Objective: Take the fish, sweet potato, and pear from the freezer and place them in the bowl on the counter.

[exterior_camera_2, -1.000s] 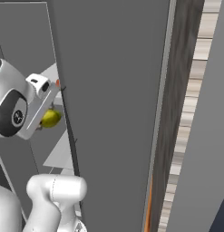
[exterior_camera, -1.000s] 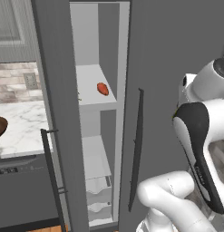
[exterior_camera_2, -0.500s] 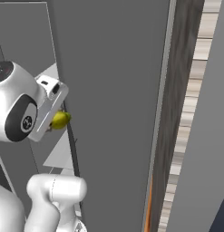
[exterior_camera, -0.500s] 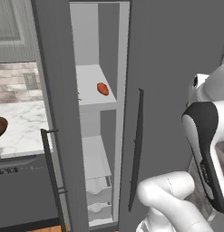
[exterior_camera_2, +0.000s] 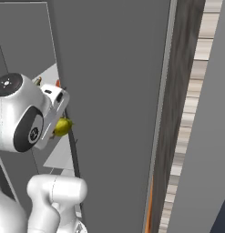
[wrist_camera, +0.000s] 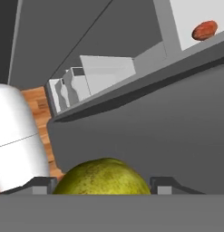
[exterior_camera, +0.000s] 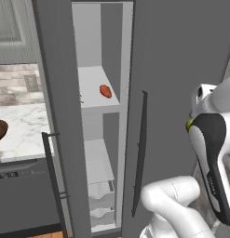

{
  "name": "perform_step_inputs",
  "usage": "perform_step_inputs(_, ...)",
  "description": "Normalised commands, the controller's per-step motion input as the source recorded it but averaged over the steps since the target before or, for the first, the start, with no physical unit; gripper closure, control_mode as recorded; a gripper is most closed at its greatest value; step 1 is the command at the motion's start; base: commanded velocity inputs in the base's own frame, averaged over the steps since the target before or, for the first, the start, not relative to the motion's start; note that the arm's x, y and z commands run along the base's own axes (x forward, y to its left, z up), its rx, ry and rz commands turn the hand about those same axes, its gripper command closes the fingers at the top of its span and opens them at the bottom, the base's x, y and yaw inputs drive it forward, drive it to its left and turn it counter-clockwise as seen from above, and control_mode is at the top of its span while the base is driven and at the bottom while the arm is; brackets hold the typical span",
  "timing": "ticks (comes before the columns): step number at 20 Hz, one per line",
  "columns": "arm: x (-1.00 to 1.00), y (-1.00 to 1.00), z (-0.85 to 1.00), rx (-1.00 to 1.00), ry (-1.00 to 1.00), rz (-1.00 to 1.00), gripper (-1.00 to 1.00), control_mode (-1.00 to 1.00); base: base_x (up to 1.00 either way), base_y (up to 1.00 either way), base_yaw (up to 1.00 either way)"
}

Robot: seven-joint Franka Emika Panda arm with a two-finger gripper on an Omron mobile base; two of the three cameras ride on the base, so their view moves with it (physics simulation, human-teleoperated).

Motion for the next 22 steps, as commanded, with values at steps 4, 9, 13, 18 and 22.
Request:
perform_step_inputs(4,-0.01,0.09,-0.04,0.0,-0.01,0.03,1.0,1.0,-0.21,0.08,0.04)
perform_step_inputs(9,0.0,0.0,0.0,0.0,0.0,0.0,1.0,1.0,-0.87,0.22,0.08)
perform_step_inputs(13,0.0,0.0,0.0,0.0,0.0,0.0,1.0,1.0,-1.0,0.33,0.08)
perform_step_inputs(18,0.0,0.0,0.0,0.0,0.0,0.0,1.0,1.0,-0.8,0.96,0.09)
perform_step_inputs(22,0.0,0.0,0.0,0.0,0.0,0.0,1.0,1.0,-0.3,1.0,0.16)
